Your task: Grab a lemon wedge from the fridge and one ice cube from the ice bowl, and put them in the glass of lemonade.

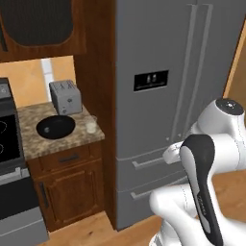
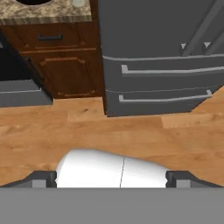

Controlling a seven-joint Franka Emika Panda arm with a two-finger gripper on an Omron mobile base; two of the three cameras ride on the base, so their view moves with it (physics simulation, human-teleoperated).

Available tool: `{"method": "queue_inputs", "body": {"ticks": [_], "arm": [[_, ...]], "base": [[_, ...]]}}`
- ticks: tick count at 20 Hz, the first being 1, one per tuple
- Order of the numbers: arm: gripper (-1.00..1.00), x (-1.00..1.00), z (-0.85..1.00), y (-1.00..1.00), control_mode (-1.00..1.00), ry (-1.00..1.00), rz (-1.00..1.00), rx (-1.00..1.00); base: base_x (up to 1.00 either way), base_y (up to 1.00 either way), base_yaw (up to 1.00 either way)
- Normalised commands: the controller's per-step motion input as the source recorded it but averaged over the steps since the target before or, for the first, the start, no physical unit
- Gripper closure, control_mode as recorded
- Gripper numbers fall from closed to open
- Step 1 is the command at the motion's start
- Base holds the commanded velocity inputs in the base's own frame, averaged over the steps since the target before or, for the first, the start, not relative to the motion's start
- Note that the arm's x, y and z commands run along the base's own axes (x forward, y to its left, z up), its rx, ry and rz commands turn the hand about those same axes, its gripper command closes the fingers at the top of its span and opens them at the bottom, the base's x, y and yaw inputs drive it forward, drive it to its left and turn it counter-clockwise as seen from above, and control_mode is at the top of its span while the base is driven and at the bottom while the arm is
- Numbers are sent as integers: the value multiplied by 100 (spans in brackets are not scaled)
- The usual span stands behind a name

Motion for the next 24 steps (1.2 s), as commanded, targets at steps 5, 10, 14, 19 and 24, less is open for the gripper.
{"method": "queue_inputs", "body": {"ticks": [5, 10, 14, 19, 24], "arm": [[-100, 0, 0, 0, 100, 0, 0, 0], [-100, 0, 0, 0, 100, 0, 0, 0], [-100, 0, 0, 0, 100, 0, 0, 0], [-100, 0, 0, 0, 100, 0, 0, 0], [-100, 0, 0, 0, 100, 0, 0, 0]], "base": [[18, -97, 10], [4, -69, 17], [-13, -1, 22], [-44, -32, 25], [-21, -37, 14]]}}
